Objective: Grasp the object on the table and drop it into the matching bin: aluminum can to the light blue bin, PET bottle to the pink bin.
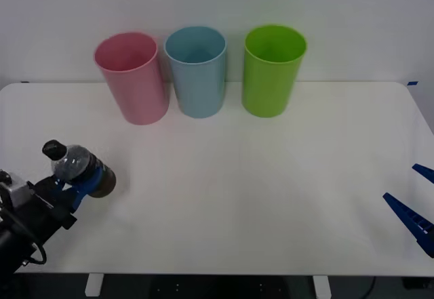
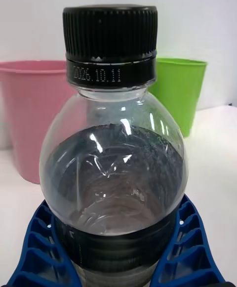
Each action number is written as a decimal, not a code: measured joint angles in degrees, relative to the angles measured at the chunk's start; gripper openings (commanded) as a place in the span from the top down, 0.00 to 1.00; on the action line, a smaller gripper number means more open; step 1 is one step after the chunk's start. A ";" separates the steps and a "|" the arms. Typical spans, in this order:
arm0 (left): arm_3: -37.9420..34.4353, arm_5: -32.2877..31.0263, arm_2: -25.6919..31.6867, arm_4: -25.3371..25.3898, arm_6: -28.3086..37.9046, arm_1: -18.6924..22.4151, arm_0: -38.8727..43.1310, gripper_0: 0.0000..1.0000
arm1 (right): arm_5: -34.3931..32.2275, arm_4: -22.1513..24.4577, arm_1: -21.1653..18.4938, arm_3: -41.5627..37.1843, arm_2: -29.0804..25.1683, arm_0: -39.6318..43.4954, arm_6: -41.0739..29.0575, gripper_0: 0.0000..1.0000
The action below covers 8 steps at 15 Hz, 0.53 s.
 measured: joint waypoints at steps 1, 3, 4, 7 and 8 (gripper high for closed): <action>-1.77 0.87 0.68 0.36 1.44 0.00 0.57 1.00 | 0.00 0.00 0.00 0.00 0.00 0.00 0.00 0.00; -4.57 1.41 2.51 0.33 6.01 0.00 0.91 1.00 | 0.00 0.00 0.00 0.00 0.00 0.00 0.00 0.00; -5.94 1.80 3.69 -0.50 8.87 0.00 0.72 1.00 | 0.00 0.00 0.00 0.00 0.00 0.00 0.00 0.00; -8.74 2.79 6.06 -4.16 17.05 -0.03 -2.00 1.00 | 0.00 0.00 0.00 0.00 0.00 0.00 0.00 0.00; -9.10 3.11 6.63 -5.22 19.31 -0.04 -3.38 1.00 | 0.00 0.00 0.00 0.00 0.00 0.00 0.00 0.00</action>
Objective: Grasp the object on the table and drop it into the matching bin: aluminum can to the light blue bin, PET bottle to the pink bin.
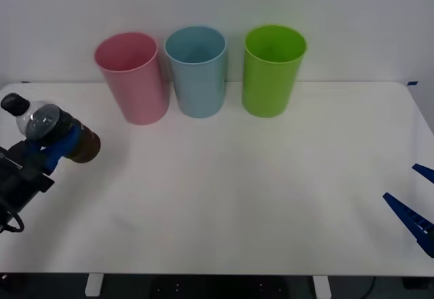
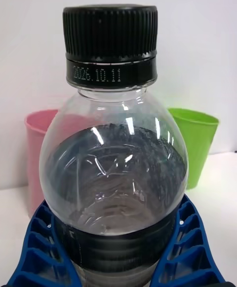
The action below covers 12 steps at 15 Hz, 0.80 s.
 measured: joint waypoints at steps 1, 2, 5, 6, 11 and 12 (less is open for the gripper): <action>-0.17 0.27 0.51 -0.86 1.79 0.01 -1.21 1.00 | 0.00 0.00 0.00 0.00 0.00 0.00 0.00 0.00; -0.60 0.57 1.22 -1.93 3.82 0.00 -2.42 1.00 | 0.00 0.00 0.00 0.00 0.00 0.00 0.00 0.00; -2.70 2.01 3.49 -5.39 10.34 0.03 -5.03 1.00 | 0.00 0.00 0.00 0.00 0.00 0.00 0.00 0.00; -3.26 3.00 3.81 -6.44 12.14 0.04 -5.81 1.00 | 0.00 0.00 0.00 0.00 0.00 0.00 0.00 0.00; -3.60 7.53 3.19 -9.12 14.58 0.96 -10.80 1.00 | 0.00 0.00 0.00 0.00 0.00 0.00 0.00 0.00; -3.57 8.63 2.74 -9.43 15.18 1.68 -11.83 1.00 | 0.00 0.00 0.00 0.00 0.00 0.00 0.00 0.00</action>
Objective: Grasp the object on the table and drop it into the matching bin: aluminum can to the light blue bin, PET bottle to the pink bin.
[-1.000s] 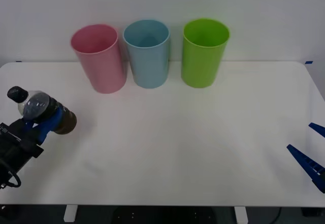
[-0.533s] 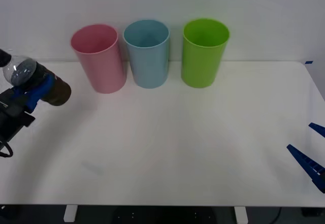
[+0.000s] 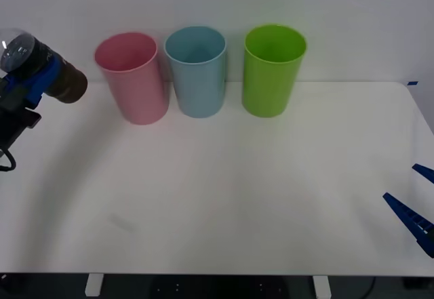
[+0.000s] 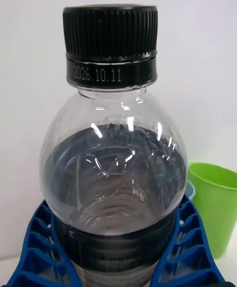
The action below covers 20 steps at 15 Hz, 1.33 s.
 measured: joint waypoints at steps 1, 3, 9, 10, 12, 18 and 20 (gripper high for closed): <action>0.26 1.05 -0.62 -0.58 0.62 0.78 -1.00 1.00 | 0.00 0.00 0.00 0.00 0.00 0.00 0.00 0.00; 2.62 1.92 -2.06 -1.71 1.13 2.26 -3.92 1.00 | 0.00 0.00 0.00 0.00 0.00 0.00 0.00 0.00; 15.76 2.06 -6.12 -6.81 1.18 5.87 -16.82 1.00 | 0.00 0.00 0.00 0.00 0.00 0.00 0.00 0.00; 18.14 2.03 -6.81 -7.62 1.19 6.09 -19.14 1.00 | 0.00 0.00 0.00 0.00 0.00 0.00 0.00 0.00; 23.24 1.74 -8.14 -9.61 1.22 6.19 -23.91 1.00 | 0.00 0.00 0.00 0.00 0.00 0.00 0.00 0.00; 36.09 1.70 -12.05 -13.34 1.06 6.19 -35.47 1.00 | 0.00 0.00 0.00 0.00 0.00 0.00 0.00 0.00; 39.73 1.69 -13.34 -15.01 0.96 6.16 -38.70 1.00 | 0.00 0.00 0.00 0.00 0.00 0.00 0.00 0.00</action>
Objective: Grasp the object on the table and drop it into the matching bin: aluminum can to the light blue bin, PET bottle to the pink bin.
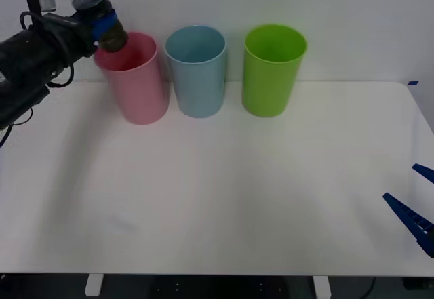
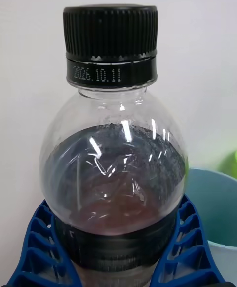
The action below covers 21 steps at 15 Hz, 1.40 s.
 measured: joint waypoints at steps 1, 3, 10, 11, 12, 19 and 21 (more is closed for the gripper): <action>1.75 0.00 -0.41 -1.01 -0.02 -0.08 -1.51 1.00 | 0.00 0.00 0.00 0.00 0.00 0.00 0.00 0.00; 4.78 0.00 -0.94 -2.83 0.02 -0.55 -4.29 1.00 | 0.00 0.00 0.00 0.00 0.00 0.00 0.00 0.00; 7.39 0.09 -0.99 -5.10 0.04 -2.37 -6.73 0.98 | 0.00 0.00 0.00 0.00 0.00 0.00 0.00 0.00; 7.38 0.11 -0.95 -5.10 0.03 -2.40 -6.76 0.87 | 0.00 0.00 0.00 0.00 0.00 0.00 0.00 0.00; 7.35 0.10 -0.94 -5.10 0.00 -2.36 -6.73 0.20 | 0.00 0.00 0.00 0.00 0.00 0.00 0.00 0.00; 7.34 -0.07 -0.76 -3.61 -0.10 -2.36 -6.66 0.00 | 0.00 0.00 0.00 0.00 0.00 0.00 0.00 0.00; 7.34 -0.69 -0.60 -2.34 -0.55 -2.25 -6.23 0.00 | 0.00 0.00 0.00 0.00 0.00 0.00 0.00 0.00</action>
